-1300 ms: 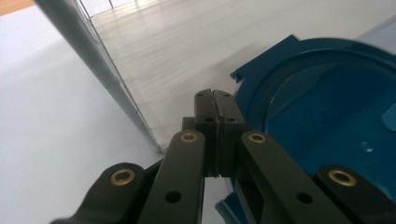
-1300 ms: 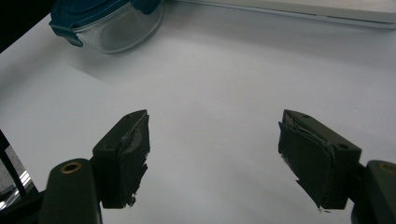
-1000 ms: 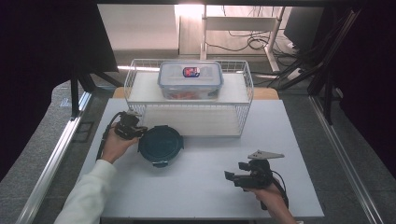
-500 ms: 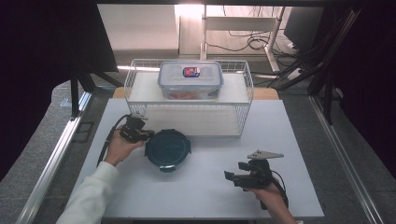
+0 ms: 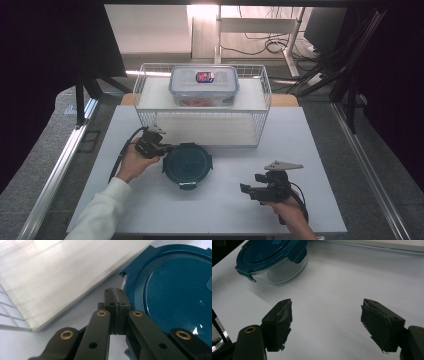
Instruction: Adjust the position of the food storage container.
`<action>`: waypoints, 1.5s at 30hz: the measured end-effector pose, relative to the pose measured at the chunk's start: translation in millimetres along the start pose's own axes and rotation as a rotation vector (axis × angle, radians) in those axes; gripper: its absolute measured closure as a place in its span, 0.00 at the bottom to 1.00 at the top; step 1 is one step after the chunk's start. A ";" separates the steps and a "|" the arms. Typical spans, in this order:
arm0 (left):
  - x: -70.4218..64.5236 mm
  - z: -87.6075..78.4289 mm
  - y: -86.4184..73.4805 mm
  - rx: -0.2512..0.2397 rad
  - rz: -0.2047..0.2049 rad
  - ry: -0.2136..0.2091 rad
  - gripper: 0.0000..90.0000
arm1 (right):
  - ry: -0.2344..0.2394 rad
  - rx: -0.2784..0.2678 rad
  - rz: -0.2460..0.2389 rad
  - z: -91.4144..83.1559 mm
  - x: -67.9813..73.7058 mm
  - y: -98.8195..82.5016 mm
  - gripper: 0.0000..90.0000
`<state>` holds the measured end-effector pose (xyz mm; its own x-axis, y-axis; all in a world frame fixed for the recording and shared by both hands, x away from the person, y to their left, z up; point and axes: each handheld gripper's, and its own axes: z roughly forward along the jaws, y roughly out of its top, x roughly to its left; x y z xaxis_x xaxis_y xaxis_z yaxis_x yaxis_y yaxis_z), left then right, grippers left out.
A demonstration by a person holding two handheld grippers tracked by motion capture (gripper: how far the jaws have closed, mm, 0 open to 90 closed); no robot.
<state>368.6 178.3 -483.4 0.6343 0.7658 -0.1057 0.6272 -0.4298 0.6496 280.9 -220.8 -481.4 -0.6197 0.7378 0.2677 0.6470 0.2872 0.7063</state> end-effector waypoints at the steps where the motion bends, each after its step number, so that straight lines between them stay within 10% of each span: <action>1: -1.2 0.3 0.0 -0.001 0.002 -0.002 1.00 | -0.001 -0.001 0.000 0.1 0.1 0.0 0.28; 19: -44.3 9.5 -0.5 -0.024 0.056 -0.054 1.00 | 0.002 -0.016 -0.002 -1.5 -1.2 0.2 0.27; 45: -71.3 19.4 9.5 -0.025 0.108 -0.126 1.00 | 0.012 -0.054 -0.029 -6.4 0.9 2.1 0.27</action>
<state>338.1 110.3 -484.4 0.7498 0.6494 -0.1269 0.5421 -0.4930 0.6805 278.9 -223.5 -475.5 -0.6435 0.7220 0.2542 0.6038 0.2748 0.7482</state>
